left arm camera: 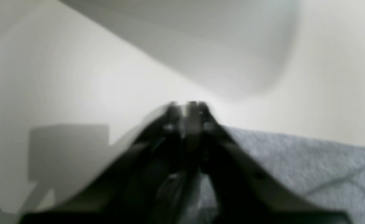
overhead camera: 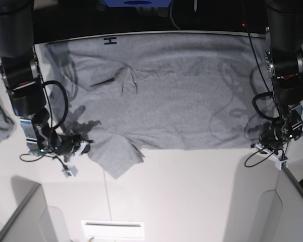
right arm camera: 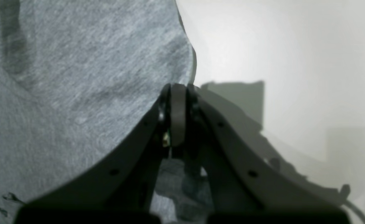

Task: Fold the T-shirt properly
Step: 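Grasp the shirt's side edges with both grippers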

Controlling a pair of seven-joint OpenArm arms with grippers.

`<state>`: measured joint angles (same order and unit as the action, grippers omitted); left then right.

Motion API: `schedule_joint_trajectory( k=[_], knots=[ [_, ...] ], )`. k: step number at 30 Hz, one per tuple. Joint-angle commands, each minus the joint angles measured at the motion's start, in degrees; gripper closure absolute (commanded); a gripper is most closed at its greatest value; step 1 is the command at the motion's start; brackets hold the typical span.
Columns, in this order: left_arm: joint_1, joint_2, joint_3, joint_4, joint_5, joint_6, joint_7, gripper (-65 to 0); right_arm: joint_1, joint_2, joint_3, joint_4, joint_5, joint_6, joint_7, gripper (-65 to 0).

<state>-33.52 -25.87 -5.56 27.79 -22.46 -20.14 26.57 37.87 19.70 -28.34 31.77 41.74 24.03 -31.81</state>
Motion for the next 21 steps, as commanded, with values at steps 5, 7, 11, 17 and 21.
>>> schedule_joint_trajectory(
  k=[5, 7, 11, 17, 21],
  knots=[
    [0.5, -0.8, 0.0, 4.0, 0.7, -0.4, 3.4, 0.0, 0.8, 0.5, 0.1, 0.1, -1.0, -0.4, 2.0, 0.0],
    [0.6, -0.9, -0.1, 4.9, 0.7, -0.5, 3.5, 0.0, 0.2, 0.4, 0.5, 0.1, -1.0, -0.4, 2.9, 0.0],
    [0.6, -1.0, -0.5, 5.3, 0.6, -0.7, 3.5, 0.0, -0.9, 0.3, 6.0, 0.6, -1.3, -0.4, 4.3, 0.0],
    [0.6, -1.1, -0.5, 7.0, 0.5, -0.7, 5.2, 0.0, -2.5, 1.3, 7.7, 6.6, -1.4, -0.4, 3.7, 0.0],
    [5.1, -0.9, -4.4, 19.2, 0.5, -0.5, 11.8, 0.0, -2.8, 1.6, 8.2, 7.1, -1.4, -0.4, 3.2, 0.0]
  ],
)
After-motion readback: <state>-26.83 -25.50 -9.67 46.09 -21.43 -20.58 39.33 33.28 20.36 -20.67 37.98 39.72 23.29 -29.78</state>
